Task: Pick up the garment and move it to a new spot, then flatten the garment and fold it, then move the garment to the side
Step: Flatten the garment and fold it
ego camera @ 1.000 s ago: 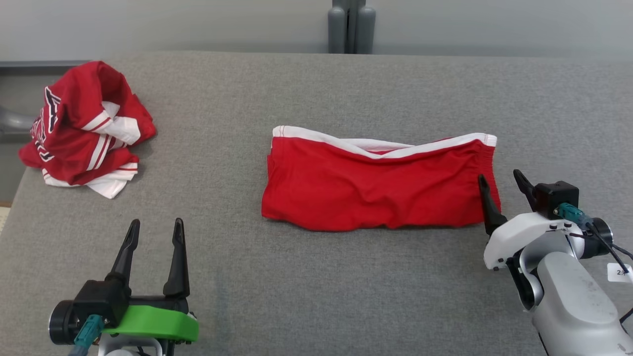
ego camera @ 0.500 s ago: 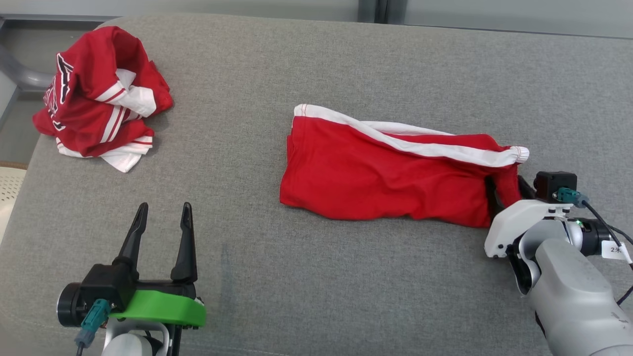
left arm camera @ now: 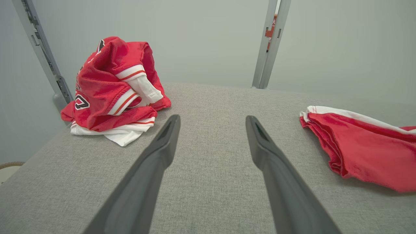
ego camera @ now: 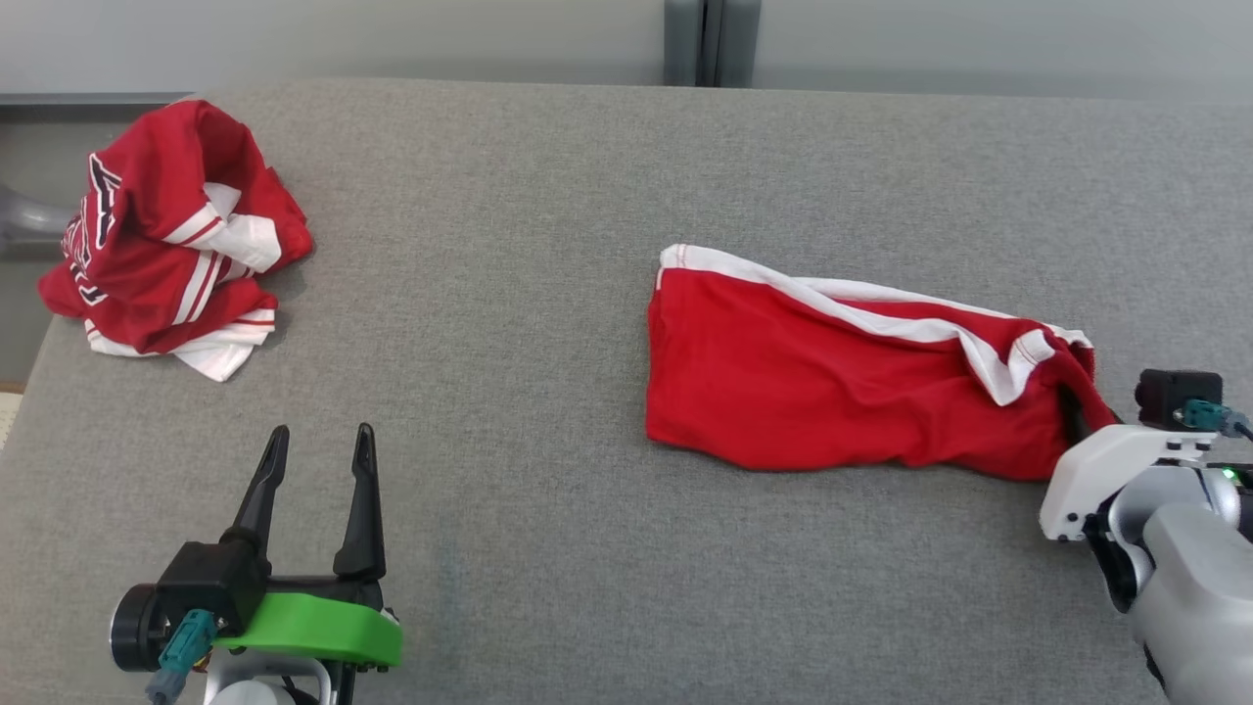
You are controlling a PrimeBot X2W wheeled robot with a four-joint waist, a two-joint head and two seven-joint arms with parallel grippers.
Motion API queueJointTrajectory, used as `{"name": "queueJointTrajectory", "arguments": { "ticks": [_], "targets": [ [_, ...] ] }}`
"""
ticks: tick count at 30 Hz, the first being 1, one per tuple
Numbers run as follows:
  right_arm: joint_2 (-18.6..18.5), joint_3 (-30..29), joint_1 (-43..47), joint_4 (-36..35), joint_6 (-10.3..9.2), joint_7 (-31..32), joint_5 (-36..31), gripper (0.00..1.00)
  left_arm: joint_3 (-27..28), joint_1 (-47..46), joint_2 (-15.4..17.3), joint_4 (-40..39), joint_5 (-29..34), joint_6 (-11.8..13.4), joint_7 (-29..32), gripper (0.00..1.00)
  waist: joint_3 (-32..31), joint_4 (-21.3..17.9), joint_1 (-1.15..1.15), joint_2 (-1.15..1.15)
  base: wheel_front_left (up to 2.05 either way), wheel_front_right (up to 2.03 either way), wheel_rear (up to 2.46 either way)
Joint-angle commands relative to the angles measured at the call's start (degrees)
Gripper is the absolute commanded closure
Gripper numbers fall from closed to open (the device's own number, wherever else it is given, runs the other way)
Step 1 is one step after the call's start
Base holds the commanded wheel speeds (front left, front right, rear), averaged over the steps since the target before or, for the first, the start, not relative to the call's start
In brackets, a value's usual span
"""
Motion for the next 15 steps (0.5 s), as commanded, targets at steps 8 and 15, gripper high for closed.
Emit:
{"name": "queueJointTrajectory", "arguments": {
  "ticks": [8, 15],
  "targets": [
    [-7.00, 1.21, 1.58, -1.47, -0.17, 0.53, 4.69, 1.00, -0.24, 1.01, 0.00, 0.26, 0.41, -0.11, -0.18, 0.00, -2.00, -3.00, 0.00, 0.00, 0.00, 0.00, 0.00],
    [-6.50, 4.61, 1.22, -6.32, -0.16, 4.01, 9.96, 1.00, -0.13, 1.76, 0.00, 0.52, 0.07, -0.11, -0.18, 0.00, -2.86, -4.46, 0.00, 0.00, 0.00, 0.00, 0.00]
  ]
}}
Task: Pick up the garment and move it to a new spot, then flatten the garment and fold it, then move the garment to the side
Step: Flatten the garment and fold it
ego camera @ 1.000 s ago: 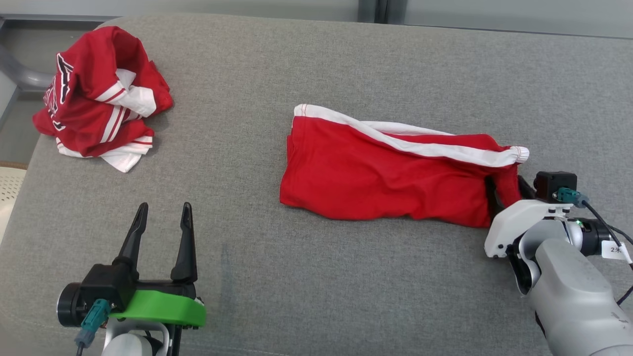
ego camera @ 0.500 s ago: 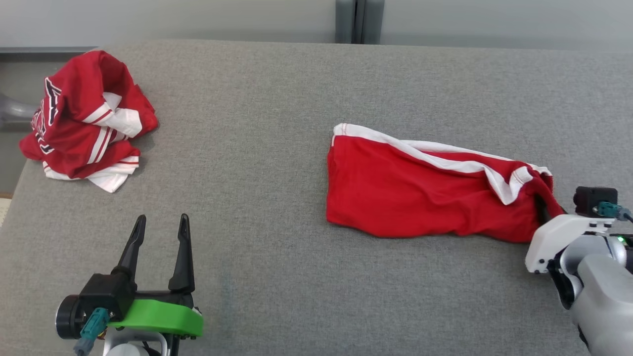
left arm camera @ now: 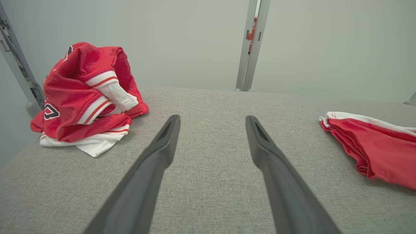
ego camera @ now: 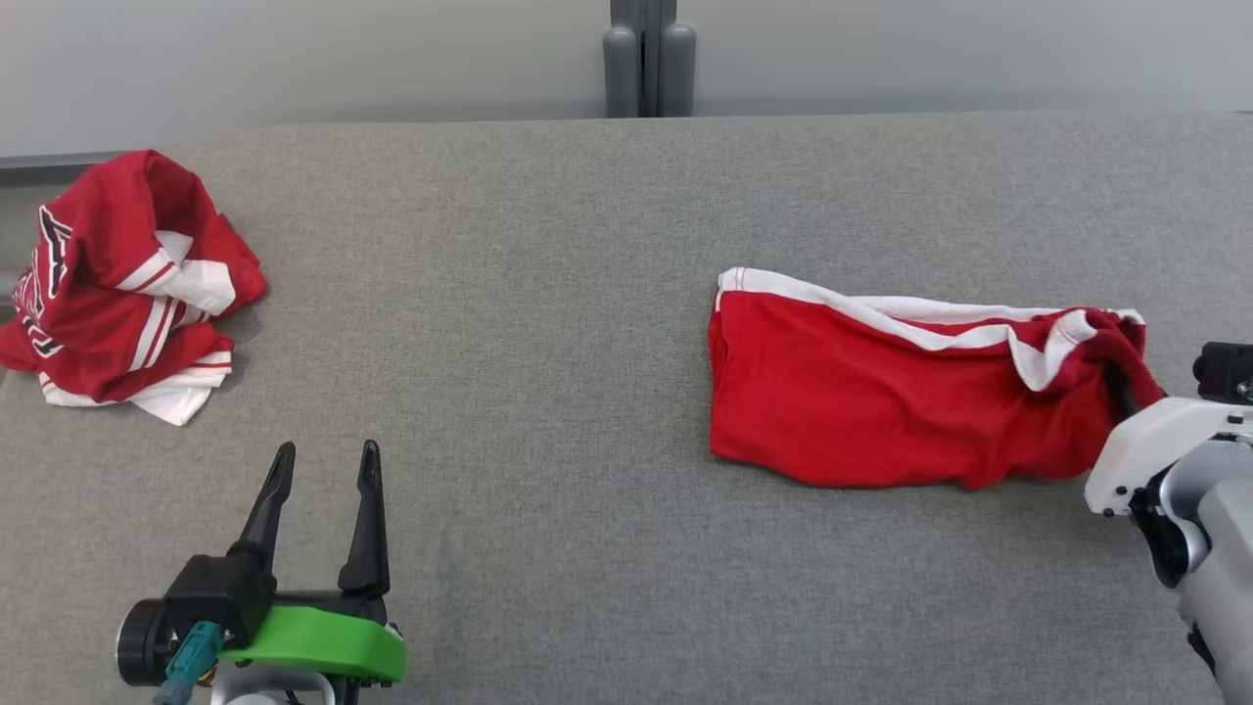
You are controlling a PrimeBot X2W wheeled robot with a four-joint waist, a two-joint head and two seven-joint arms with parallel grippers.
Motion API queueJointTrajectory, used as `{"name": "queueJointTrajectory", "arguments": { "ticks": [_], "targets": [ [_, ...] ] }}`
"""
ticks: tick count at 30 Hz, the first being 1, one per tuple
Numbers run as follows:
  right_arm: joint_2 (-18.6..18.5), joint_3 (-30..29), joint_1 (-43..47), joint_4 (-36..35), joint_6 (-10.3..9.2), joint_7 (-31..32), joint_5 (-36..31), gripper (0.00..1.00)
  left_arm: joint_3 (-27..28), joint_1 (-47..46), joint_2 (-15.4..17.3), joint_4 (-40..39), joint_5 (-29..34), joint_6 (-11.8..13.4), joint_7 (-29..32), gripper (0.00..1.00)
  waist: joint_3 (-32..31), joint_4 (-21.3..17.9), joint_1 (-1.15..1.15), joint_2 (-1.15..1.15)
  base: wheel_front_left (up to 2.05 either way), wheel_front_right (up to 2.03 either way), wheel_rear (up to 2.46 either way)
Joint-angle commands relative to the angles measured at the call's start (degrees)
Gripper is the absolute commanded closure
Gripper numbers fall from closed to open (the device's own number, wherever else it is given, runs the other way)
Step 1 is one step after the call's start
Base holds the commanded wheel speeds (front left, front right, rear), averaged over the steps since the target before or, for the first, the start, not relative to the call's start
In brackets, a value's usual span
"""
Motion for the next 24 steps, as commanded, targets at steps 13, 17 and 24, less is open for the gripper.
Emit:
{"name": "queueJointTrajectory", "arguments": {
  "ticks": [13, 17, 24],
  "targets": [
    [3.60, 4.61, 1.90, -17.18, -0.10, 9.73, 16.68, 1.00, -0.12, 1.32, 0.03, 0.40, -0.47, -0.10, -0.18, 0.00, -1.68, -1.21, 0.00, 0.00, 0.00, 0.00, 0.00],
    [5.67, 4.43, 0.95, -19.93, -0.09, 11.66, 19.70, 1.00, -0.22, 1.25, 0.03, 0.61, -0.80, -0.10, -0.18, 0.00, -1.61, -0.86, 0.00, 0.00, 0.00, 0.00, 0.00],
    [11.02, 3.78, -1.34, -18.42, -0.07, 10.87, 19.34, 1.00, -0.47, 0.62, 0.03, 0.68, -1.30, -0.10, -0.18, 0.00, -0.98, 0.78, 0.00, 0.00, 0.00, 0.00, 0.00]
  ]
}}
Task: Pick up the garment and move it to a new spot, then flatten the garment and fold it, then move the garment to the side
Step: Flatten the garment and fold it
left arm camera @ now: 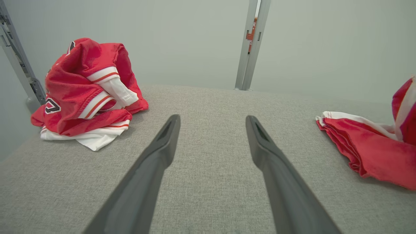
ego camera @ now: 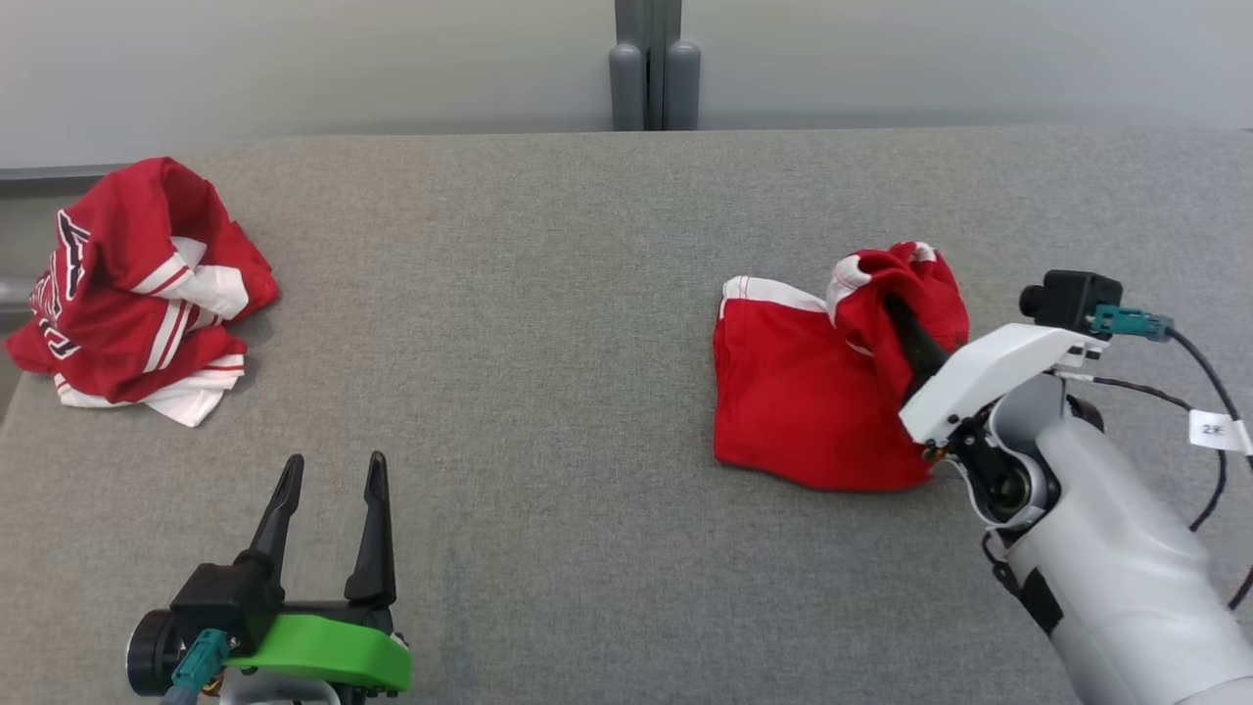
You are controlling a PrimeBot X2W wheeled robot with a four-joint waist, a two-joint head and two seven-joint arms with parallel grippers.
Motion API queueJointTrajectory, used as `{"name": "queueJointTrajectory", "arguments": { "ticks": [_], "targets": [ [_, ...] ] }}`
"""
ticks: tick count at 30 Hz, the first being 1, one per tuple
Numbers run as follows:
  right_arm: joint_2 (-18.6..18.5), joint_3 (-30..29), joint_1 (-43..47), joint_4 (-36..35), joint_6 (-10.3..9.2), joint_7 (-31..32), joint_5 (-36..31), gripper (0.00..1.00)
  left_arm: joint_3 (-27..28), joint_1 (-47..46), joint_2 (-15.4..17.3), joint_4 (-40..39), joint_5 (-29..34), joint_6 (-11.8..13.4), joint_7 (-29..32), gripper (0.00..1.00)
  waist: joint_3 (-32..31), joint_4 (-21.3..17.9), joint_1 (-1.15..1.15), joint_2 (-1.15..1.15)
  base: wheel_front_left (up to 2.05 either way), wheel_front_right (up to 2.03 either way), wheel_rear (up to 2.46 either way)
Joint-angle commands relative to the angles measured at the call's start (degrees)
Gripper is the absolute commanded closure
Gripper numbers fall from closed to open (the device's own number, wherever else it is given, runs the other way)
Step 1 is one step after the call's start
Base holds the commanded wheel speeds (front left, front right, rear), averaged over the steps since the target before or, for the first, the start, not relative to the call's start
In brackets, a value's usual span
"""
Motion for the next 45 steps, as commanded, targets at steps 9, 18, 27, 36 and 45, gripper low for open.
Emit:
{"name": "queueJointTrajectory", "arguments": {
  "ticks": [9, 18, 27, 36, 45],
  "targets": [
    [5.84, 0.67, -2.84, 6.27, -0.01, -2.62, -3.90, 1.00, -0.97, -1.26, 0.04, 0.02, -1.27, 0.36, -0.18, 0.00, 1.50, 2.91, 0.00, 0.00, 0.00, 0.00, 0.00],
    [6.89, 3.69, -4.19, 10.82, -0.01, -7.20, -7.77, 0.00, -1.28, -1.29, 0.04, 0.29, -1.50, 0.88, -0.18, 0.00, 1.60, 3.44, 0.00, 0.00, 0.00, 0.00, 0.00],
    [1.55, 4.53, -0.76, 5.21, -0.01, -14.44, -9.11, 0.00, -0.01, 0.36, 0.04, -0.18, -0.49, 0.98, -0.18, 0.00, -0.47, 1.08, 0.00, 0.00, 0.00, 0.00, 0.00],
    [-2.53, -5.82, 9.18, -8.81, -0.01, -15.71, -16.13, 0.00, 1.91, 1.42, 0.04, -0.96, 0.35, 1.12, -0.18, 0.00, -1.75, -1.96, 0.00, 0.00, 0.00, 0.00, 0.00],
    [1.30, -15.33, 23.35, -24.44, -0.01, -15.75, -24.08, 0.00, 3.29, 2.15, 0.05, -1.51, 1.22, 1.16, -0.18, 0.00, -3.03, -4.18, 0.00, 0.00, 0.00, 0.00, 0.00]
  ]
}}
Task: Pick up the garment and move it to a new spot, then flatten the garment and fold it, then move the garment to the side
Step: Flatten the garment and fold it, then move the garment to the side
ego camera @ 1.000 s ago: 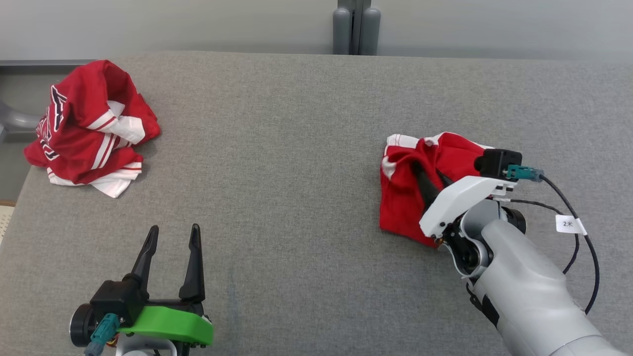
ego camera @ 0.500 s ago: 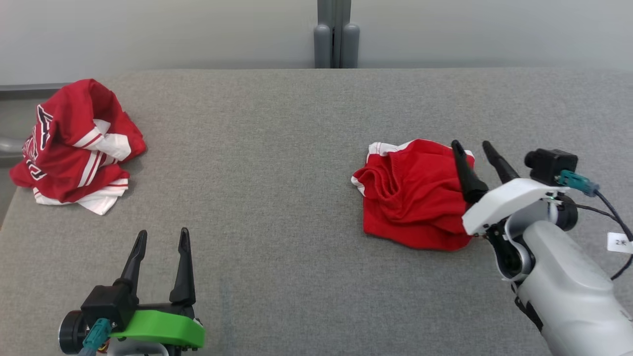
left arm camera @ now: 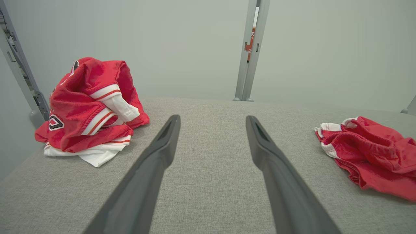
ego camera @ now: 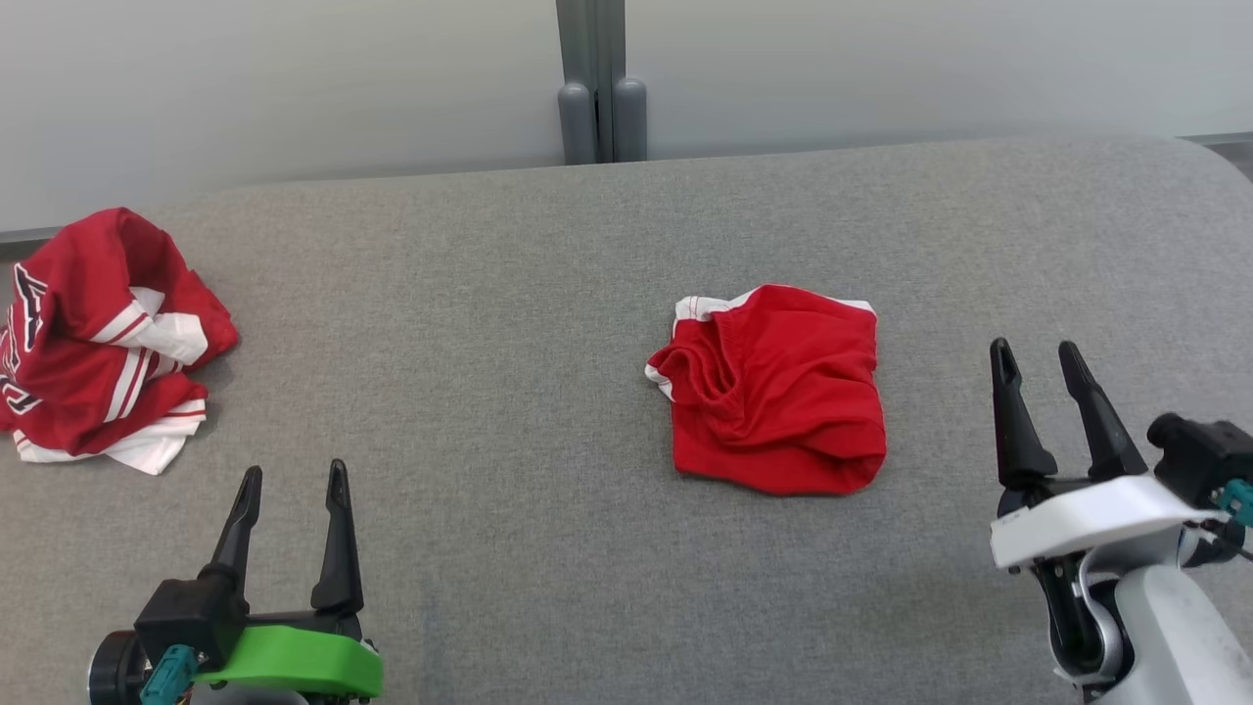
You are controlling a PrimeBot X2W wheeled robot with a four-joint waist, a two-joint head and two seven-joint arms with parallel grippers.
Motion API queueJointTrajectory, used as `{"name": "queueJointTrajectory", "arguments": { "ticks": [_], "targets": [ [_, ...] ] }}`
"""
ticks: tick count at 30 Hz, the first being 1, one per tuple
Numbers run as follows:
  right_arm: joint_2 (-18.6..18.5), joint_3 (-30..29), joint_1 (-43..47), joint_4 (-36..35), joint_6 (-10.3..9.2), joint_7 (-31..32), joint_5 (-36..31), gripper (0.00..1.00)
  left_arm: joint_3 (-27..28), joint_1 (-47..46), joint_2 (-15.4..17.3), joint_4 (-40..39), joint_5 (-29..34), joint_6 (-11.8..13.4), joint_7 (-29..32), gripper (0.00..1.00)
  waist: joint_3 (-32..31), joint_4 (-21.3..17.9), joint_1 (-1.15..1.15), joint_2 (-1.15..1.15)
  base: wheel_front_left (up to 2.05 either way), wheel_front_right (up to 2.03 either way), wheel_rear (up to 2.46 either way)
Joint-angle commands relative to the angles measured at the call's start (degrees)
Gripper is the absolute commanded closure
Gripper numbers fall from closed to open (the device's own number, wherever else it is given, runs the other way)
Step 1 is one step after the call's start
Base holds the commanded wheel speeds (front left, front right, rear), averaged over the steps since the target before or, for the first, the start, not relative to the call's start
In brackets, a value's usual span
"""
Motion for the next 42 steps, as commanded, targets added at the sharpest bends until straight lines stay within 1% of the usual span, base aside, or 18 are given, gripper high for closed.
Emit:
{"name": "queueJointTrajectory", "arguments": {
  "ticks": [1, 8, 18, 21, 28, 42],
  "targets": [
    [0.72, -0.89, 2.12, -1.71, -0.01, -0.14, -1.19, 0.00, 0.29, 0.86, 0.07, -0.12, 0.50, 0.19, -0.18, 0.00, -0.67, -0.58, 0.00, 0.00, 0.00, 0.00, 0.00],
    [3.77, -2.67, 9.55, -8.12, -0.01, -0.14, -6.24, 0.00, 1.20, 1.51, 0.07, -0.08, 1.41, -0.25, -0.18, 0.00, -2.13, -1.19, 0.00, 0.00, 0.00, 0.00, 0.00],
    [5.85, -2.63, 13.62, -12.09, -0.01, -0.15, -10.67, 0.00, 2.42, 2.14, 0.07, 0.42, 2.37, -0.40, -0.18, 0.00, -3.07, -0.44, 0.00, 0.00, 0.00, 0.00, 0.00],
    [6.15, -2.48, 14.22, -12.39, -0.01, -0.15, -11.22, 0.00, 2.88, 2.26, 0.07, 0.62, 2.30, -0.06, -0.18, 0.00, -3.29, -0.16, 0.00, 0.00, 0.00, 0.00, 0.00],
    [6.39, -2.46, 14.61, -12.10, -0.01, -0.15, -12.03, 0.00, 3.72, 2.56, 0.07, 1.03, 3.06, -0.18, -0.18, 0.00, -3.70, 0.22, 0.00, 0.00, 0.00, 0.00, 0.00],
    [6.40, -2.39, 14.68, -10.89, -0.01, -0.15, -12.54, 0.00, 3.39, 3.00, 0.07, 1.49, 3.81, -0.43, -0.18, 0.00, -3.90, 0.29, 0.00, 0.00, 0.00, 0.00, 0.00]
  ]
}}
